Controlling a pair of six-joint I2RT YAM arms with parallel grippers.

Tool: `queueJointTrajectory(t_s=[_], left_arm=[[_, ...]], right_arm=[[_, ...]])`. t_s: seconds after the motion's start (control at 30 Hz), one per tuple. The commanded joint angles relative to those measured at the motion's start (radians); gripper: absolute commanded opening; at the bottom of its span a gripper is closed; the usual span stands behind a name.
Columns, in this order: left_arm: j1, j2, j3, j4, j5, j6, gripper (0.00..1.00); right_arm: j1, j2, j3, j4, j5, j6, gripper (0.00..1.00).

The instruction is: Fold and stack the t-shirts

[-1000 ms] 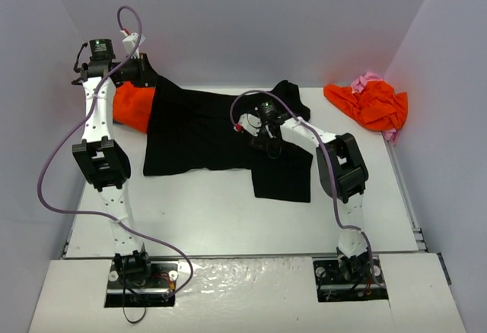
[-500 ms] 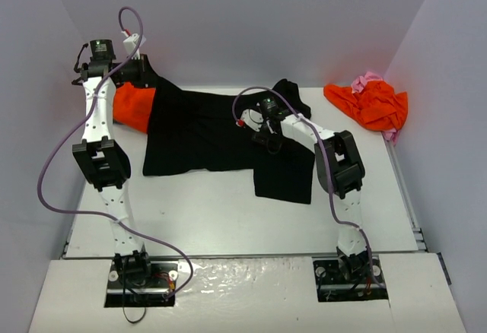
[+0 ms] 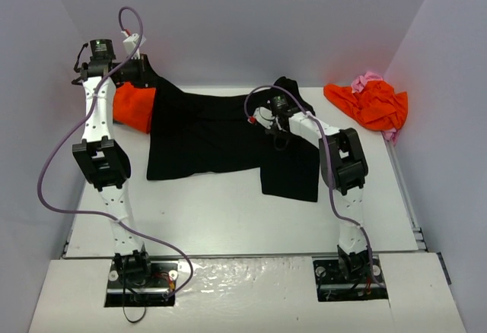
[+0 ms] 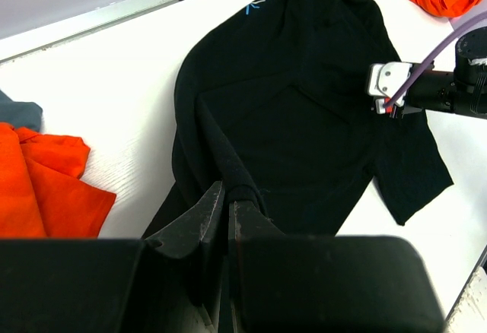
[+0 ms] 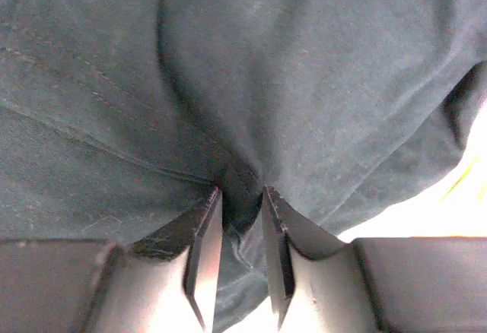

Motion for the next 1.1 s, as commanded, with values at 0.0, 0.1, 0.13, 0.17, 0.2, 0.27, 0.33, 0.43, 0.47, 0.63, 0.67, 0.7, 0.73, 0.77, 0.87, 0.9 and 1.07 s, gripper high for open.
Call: queueJointTrajectory(t_s=[0.0,0.1,0.13,0.17,0.2,0.27,0.33,0.43,0.47,0.63,0.67,0.7,0.73,0.77,0.87,0.9,1.07], left_arm=[[-0.001,-0.048,0.08,0.024,0.018,0.013,0.0],[-0.001,-0.042,0.083,0.021,0.019,0.016,0.0],[-0.001,-0.041,0.082,0.019,0.019,0.019,0.0],[-0.001,-0.041,0.081,0.017,0.019,0.021,0.0],[-0.001,-0.041,0.079,0.015,0.02,0.022,0.0],[0.001,-0.041,0.081,0.016,0.02,0.023,0.0],[0.001,-0.044,0.085,0.017,0.006,0.017,0.0],[0.002,-0.075,0.07,0.035,-0.005,-0.001,0.0],[0.002,-0.094,0.058,0.039,-0.012,0.001,0.0],[0.003,-0.236,-0.045,0.054,-0.074,0.047,0.0],[0.006,-0.293,-0.093,0.071,-0.093,0.06,0.0],[0.009,-0.35,-0.14,0.087,-0.112,0.072,0.0],[0.015,-0.412,-0.191,0.114,-0.123,0.073,0.0],[0.022,-0.468,-0.235,0.14,-0.129,0.068,0.0],[0.036,-0.631,-0.295,0.154,-0.171,0.08,0.0],[0.038,-0.675,-0.316,0.162,-0.169,0.089,0.0],[0.043,-0.867,-0.353,0.132,-0.164,0.098,0.0]], right_arm=[[0.008,-0.018,0.038,-0.022,0.01,-0.01,0.08],[0.007,-0.011,0.056,-0.022,0.022,-0.012,0.0],[0.006,-0.011,0.058,-0.022,0.024,-0.012,0.0],[0.005,-0.013,0.06,-0.022,0.027,-0.012,0.0],[0.003,-0.019,0.061,-0.017,0.032,-0.012,0.0],[0.002,-0.027,0.068,0.006,0.046,-0.006,0.0],[-0.005,-0.05,0.067,0.108,0.137,0.029,0.0],[-0.035,-0.079,0.084,0.23,0.277,0.067,0.0],[-0.053,-0.091,0.112,0.272,0.32,0.075,0.0],[-0.124,-0.199,0.205,0.351,0.398,0.136,0.0],[-0.139,-0.247,0.208,0.354,0.385,0.159,0.0],[-0.155,-0.295,0.21,0.358,0.372,0.181,0.0],[-0.165,-0.347,0.203,0.364,0.358,0.198,0.0],[-0.169,-0.395,0.194,0.373,0.348,0.207,0.0],[-0.182,-0.556,0.141,0.393,0.304,0.218,0.0],[-0.182,-0.596,0.127,0.389,0.289,0.228,0.0],[-0.185,-0.761,0.109,0.325,0.171,0.28,0.0]])
